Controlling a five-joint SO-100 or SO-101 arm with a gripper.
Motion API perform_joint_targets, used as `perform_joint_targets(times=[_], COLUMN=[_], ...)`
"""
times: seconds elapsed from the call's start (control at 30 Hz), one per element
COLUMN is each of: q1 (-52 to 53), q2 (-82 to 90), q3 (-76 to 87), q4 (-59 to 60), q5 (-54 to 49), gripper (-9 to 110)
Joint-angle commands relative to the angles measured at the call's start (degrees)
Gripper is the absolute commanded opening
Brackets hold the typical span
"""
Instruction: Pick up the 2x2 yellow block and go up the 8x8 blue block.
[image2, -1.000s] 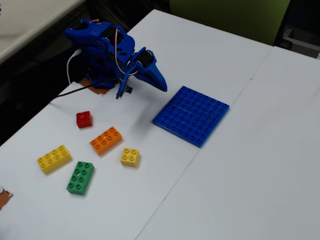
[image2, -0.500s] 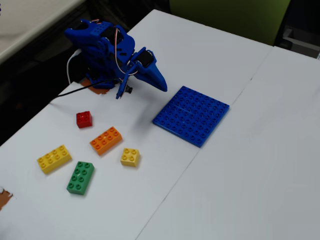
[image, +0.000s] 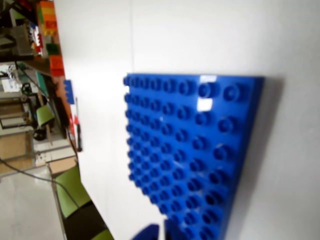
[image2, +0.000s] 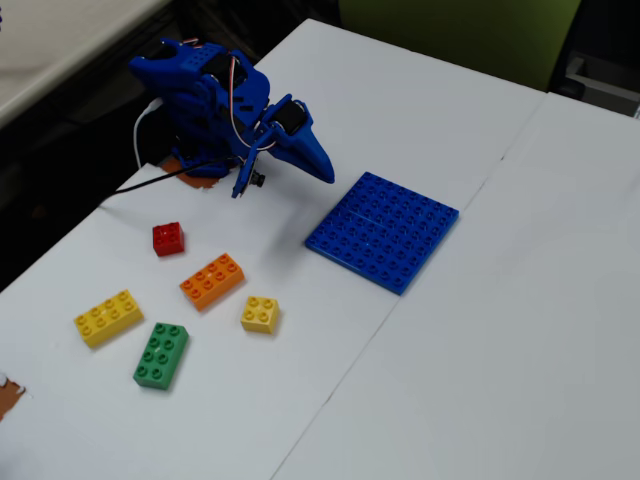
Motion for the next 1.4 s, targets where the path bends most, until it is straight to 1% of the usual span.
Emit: perform_joint_targets(times=[0.0, 0.3, 0.37, 0.43, 0.57, 0.8, 1.0, 1.13, 1.37], q1=[-0.4, -0.6, 0.0, 0.1, 1.2, 3.7, 6.2, 6.9, 9.3], q2=[2.4, 2.4, 2.3, 1.1, -4.0, -23.8, -43.9, -54.9, -74.4], q3=[2.4, 2.4, 2.4, 1.7, -2.3, -22.4, -42.9, -56.9, -81.7], q4=[0.1, -0.3, -2.5, -7.3, -12.5, -11.2, -6.1, -0.8, 13.5], q5=[-0.4, -0.5, -4.1, -11.3, -11.9, -18.5, -26.2, -35.2, -54.2], gripper=[0, 0, 0, 0, 0, 0, 0, 0, 0])
